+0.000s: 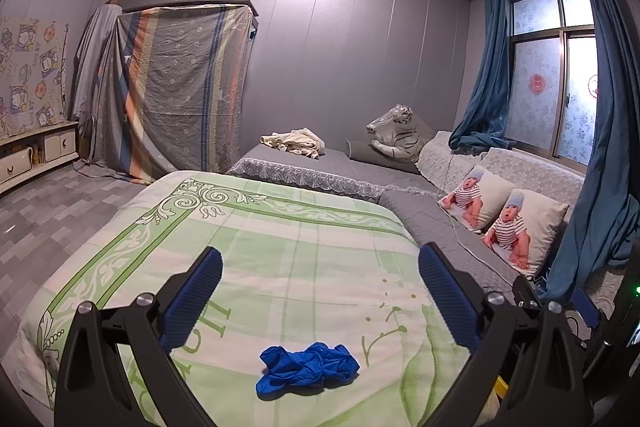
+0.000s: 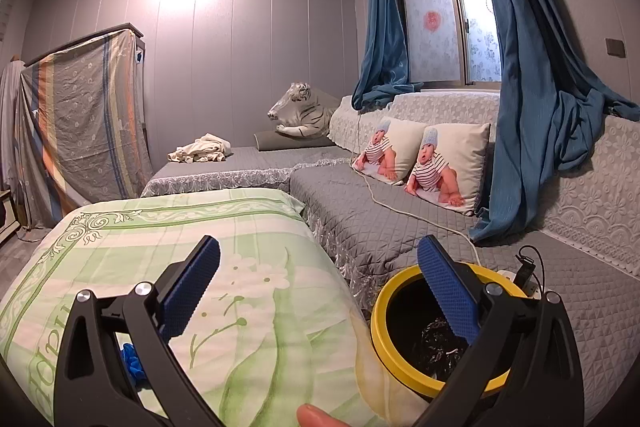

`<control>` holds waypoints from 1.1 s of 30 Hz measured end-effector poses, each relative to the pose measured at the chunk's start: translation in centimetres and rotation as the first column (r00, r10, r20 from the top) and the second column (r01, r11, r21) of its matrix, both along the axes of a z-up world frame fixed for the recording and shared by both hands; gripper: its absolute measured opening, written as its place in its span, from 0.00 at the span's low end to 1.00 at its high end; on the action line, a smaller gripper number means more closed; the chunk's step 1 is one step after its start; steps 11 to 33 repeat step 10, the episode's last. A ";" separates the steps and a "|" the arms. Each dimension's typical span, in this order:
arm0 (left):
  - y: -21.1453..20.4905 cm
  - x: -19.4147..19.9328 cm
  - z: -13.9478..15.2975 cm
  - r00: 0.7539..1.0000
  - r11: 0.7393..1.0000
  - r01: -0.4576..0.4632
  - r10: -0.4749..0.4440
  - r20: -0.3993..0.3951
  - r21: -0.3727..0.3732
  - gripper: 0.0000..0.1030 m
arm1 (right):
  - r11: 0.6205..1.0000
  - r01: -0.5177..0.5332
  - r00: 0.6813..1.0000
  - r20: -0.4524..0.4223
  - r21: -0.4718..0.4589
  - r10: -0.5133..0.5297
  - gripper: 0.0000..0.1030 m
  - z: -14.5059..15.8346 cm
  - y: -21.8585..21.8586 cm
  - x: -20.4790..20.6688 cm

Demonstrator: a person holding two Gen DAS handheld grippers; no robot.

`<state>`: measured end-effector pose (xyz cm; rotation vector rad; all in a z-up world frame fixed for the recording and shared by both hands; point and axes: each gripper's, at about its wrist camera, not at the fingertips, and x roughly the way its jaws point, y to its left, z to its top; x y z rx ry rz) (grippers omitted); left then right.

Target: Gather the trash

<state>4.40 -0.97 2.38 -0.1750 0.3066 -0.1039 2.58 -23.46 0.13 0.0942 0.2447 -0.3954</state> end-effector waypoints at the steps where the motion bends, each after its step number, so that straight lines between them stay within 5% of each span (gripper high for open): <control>1: 0.0 0.1 0.0 1.000 1.000 0.004 -0.004 -0.004 -0.004 0.92 | 1.000 0.001 1.000 0.000 0.000 -0.001 0.92 0.0 0.0 0.0; 33: -0.2 0.2 -0.1 1.000 1.000 0.015 -0.015 -0.011 -0.008 0.92 | 1.000 0.006 1.000 -0.005 0.004 -0.006 0.92 -0.3 -0.2 0.0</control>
